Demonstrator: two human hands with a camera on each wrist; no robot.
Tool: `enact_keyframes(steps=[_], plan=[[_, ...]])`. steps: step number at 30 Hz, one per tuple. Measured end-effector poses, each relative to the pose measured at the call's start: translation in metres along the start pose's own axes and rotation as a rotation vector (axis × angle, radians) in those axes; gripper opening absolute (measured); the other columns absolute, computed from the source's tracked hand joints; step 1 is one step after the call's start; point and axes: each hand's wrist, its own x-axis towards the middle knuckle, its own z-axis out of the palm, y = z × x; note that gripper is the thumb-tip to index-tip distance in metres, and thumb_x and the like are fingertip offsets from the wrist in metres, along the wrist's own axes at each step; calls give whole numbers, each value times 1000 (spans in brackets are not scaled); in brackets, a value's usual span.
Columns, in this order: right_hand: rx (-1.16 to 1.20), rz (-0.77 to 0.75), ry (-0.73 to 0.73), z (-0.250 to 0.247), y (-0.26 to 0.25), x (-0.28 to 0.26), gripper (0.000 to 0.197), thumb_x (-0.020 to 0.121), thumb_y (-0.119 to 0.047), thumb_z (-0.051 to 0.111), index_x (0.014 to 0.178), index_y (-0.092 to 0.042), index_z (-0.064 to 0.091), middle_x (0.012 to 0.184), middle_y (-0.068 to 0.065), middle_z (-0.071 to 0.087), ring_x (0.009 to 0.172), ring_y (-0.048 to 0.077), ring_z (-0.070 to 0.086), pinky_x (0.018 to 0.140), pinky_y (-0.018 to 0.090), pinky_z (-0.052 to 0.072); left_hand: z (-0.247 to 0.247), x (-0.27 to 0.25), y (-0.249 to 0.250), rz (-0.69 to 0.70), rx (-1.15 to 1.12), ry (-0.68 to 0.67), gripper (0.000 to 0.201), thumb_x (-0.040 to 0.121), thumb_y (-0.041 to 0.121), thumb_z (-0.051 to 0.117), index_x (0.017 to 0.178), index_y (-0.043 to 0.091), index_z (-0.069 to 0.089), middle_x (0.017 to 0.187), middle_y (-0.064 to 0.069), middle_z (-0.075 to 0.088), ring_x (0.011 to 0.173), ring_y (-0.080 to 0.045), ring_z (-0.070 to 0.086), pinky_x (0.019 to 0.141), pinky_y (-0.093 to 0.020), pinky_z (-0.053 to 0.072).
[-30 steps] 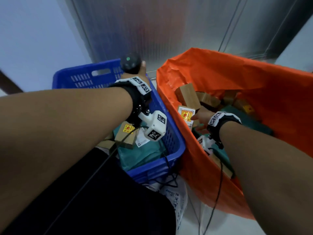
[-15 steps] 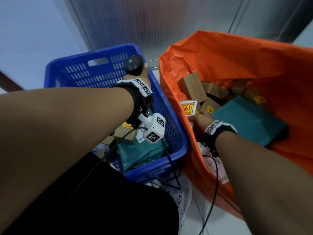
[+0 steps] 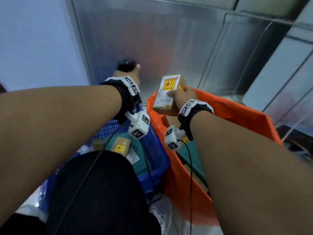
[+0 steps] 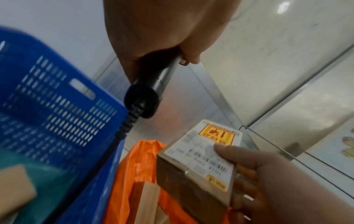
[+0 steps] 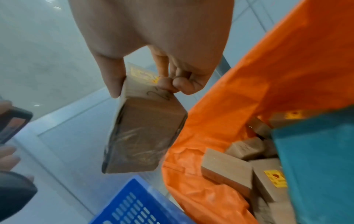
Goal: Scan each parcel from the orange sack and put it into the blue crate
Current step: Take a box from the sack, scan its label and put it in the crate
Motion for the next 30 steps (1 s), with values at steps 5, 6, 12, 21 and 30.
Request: enact_keyframes(steps=[5,6,12,21,30], plan=[[43,-82,-126,27,-70,-49,29,80,-15,77,107,-16,66,82,-2,76,57,11,73,46,22,55,-61,-7,20,-10,-204,172,82,55,85,60,90,12,73,86,0,76,83,-21,73,88,-35,58],[40,-97,-139,34,-75,-55,30,80,-15,77,108,-16,66,84,-1,77,60,13,74,49,24,56,-71,-10,20,16,-213,157,78,66,81,63,101,12,74,93,1,74,87,-19,72,80,-28,57],[-44,-141,-197,88,-87,-83,38,81,-6,75,115,-15,63,101,2,75,83,24,74,75,42,62,-133,-19,-11,67,-300,125,68,65,73,70,90,9,72,72,-9,76,67,-28,75,78,-44,63],[-41,3,-215,165,-37,-77,29,80,-3,75,102,-11,57,97,7,69,89,28,68,72,41,57,-146,1,-77,17,-297,102,48,83,57,74,81,8,70,64,-4,72,54,-19,69,70,-38,64],[78,71,-76,214,-1,-19,71,46,-22,74,114,-13,57,97,6,72,86,31,70,83,49,59,-116,42,-100,46,-286,28,48,67,58,83,79,12,75,66,-3,75,63,-21,73,70,-40,64]])
